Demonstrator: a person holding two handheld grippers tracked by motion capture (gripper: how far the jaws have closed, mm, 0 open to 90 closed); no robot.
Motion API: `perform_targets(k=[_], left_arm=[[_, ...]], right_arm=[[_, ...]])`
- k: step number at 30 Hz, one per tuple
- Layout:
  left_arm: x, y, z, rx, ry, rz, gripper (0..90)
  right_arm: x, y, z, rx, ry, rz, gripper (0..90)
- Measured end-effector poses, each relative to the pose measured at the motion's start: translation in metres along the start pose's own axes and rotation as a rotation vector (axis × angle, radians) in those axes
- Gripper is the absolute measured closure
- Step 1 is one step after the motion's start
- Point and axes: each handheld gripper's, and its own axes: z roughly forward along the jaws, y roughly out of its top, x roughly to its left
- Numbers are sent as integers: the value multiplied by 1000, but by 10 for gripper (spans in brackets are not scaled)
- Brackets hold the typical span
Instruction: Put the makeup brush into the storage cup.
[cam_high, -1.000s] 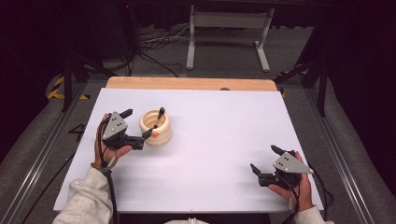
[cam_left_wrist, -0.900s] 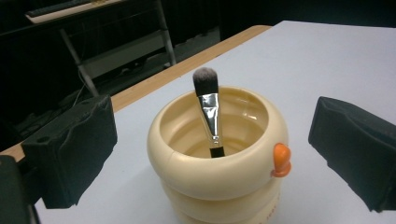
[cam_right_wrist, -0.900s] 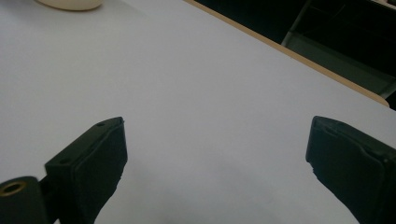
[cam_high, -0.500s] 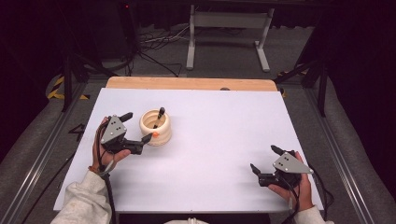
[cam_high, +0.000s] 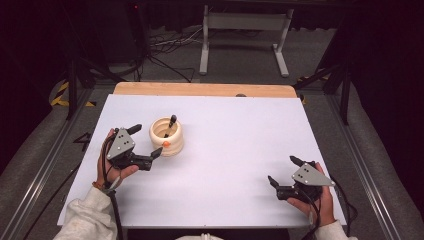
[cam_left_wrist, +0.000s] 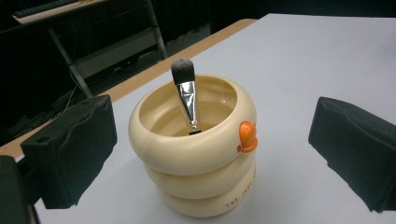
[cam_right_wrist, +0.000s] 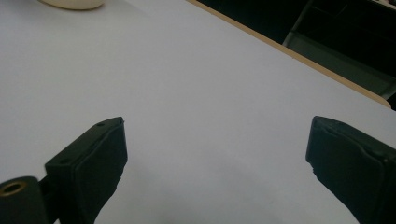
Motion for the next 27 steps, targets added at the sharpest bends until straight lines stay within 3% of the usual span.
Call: perform_targets(k=[27], left_arm=[[-8,-10,-16,17,5,23,24]], right_arm=[[2,0,1,5,14,-8,63]])
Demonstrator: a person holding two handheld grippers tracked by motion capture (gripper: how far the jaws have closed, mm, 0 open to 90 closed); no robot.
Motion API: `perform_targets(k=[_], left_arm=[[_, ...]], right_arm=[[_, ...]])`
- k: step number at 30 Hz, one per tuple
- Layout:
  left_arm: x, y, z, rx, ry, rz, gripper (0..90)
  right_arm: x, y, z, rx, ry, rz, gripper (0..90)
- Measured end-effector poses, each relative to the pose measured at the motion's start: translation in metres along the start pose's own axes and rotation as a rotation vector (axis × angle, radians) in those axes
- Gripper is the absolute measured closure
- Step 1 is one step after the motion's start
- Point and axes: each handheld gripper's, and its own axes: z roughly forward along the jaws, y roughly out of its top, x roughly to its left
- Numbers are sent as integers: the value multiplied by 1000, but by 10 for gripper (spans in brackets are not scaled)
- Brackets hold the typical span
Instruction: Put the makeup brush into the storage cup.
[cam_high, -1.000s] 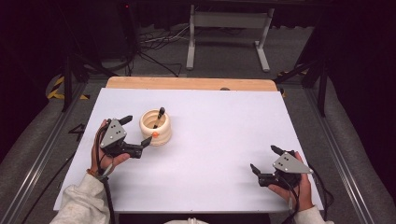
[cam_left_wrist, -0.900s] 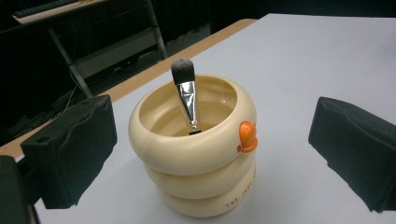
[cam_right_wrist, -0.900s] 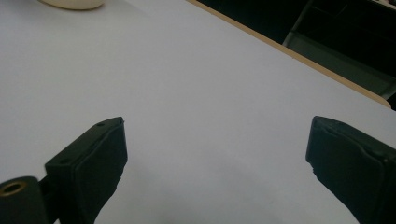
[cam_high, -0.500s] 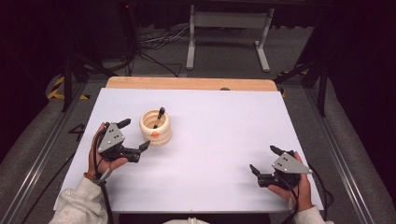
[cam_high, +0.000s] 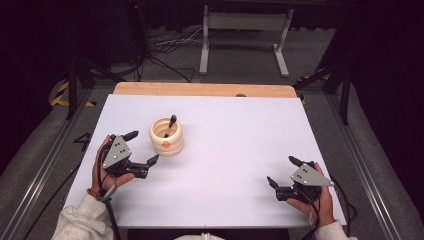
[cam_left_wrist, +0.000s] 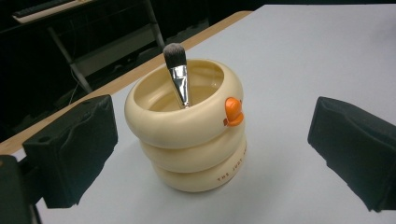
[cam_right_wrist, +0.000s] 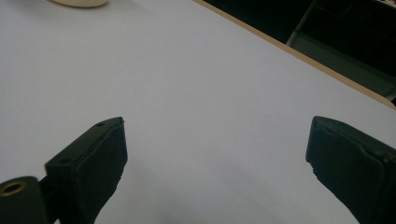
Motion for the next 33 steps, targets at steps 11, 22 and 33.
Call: perform_targets(k=[11,22,33], left_arm=[[-5,-6,-5,16,-1,-1,25],[-7,-15,-11,38,0,-4,25],[-14,-26,-15,65,-16,-15,26]], right_arm=[[0,0,0,1,0,-4,63],[0,0,-1,0,-2,-5,63],[0,1,-1,-1,-2,-5,63]])
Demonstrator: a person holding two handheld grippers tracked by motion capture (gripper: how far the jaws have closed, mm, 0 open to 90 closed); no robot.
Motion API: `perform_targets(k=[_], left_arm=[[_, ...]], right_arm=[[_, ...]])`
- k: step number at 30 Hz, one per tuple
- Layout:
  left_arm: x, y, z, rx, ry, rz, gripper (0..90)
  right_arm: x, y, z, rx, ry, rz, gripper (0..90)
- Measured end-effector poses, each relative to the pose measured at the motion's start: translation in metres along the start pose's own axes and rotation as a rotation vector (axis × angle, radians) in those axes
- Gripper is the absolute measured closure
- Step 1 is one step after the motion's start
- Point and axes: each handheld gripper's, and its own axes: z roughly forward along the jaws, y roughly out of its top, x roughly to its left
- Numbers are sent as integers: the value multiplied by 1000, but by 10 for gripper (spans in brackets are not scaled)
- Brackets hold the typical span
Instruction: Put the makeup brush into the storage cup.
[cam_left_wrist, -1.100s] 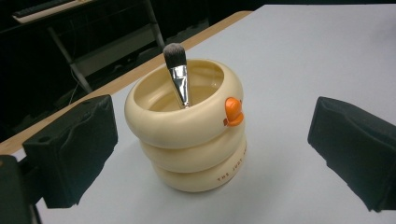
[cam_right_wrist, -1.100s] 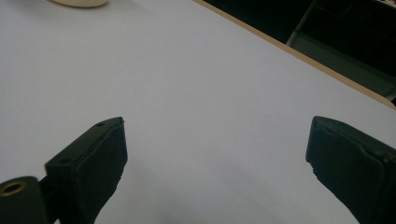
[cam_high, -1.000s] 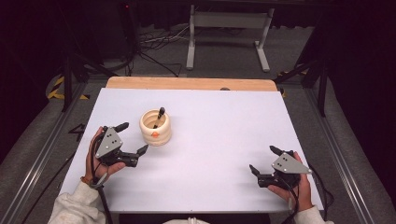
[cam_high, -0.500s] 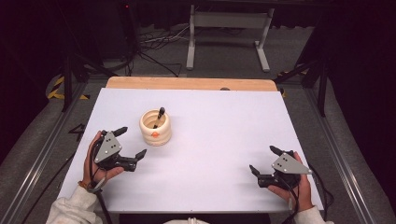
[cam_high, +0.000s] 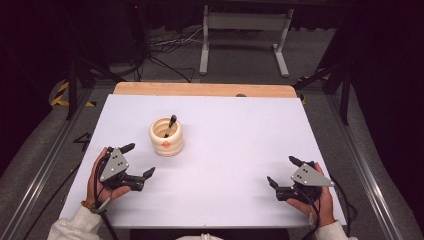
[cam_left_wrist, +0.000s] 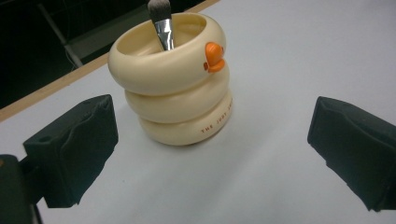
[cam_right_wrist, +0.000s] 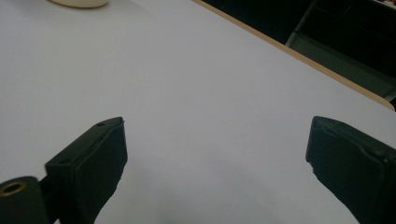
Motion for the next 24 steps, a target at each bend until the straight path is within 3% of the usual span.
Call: perform_targets(k=[14,24], left_arm=[[-1,-17,-7,35,9,-27,26],[1,-28,-16,37,-19,-91,27]], right_arm=[[2,-1,1,2,4,2,64],[2,-2,0,-5,0,3,65]])
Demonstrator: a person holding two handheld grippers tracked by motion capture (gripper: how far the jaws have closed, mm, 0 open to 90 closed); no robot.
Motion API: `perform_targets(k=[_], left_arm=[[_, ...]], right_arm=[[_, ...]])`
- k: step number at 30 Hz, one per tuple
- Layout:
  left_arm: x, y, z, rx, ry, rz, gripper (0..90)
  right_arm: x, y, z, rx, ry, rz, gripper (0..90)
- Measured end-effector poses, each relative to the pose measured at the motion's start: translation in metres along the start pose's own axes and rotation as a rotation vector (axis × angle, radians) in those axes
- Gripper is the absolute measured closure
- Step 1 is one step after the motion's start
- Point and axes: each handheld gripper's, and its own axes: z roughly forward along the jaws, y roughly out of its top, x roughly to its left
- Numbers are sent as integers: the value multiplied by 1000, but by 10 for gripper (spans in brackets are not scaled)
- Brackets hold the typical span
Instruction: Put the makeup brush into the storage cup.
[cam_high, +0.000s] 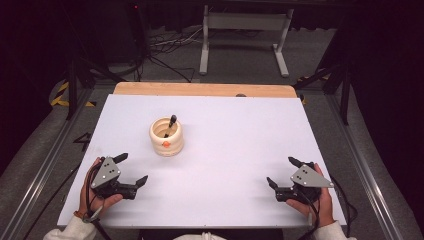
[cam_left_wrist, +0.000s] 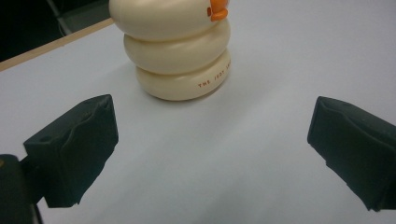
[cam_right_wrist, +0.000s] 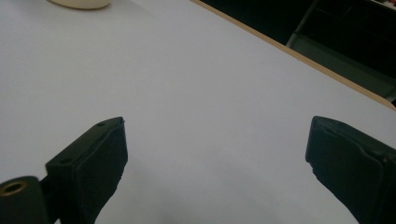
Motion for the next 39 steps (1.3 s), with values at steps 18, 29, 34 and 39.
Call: perform_targets(k=[18,29,34,39], left_arm=[[-7,5,-5,-53,-11,-3,23],[-6,7,-9,-73,0,-2,16],[-6,8,-10,-80,21,3,15],[-6,8,-10,-79,19,2,16]], right_arm=[[-2,-2,-7,-7,-32,9,65],[0,-1,-6,-8,-43,5,64],[-2,-1,-6,-11,-46,12,64],[-2,-1,-6,-11,-45,13,65]])
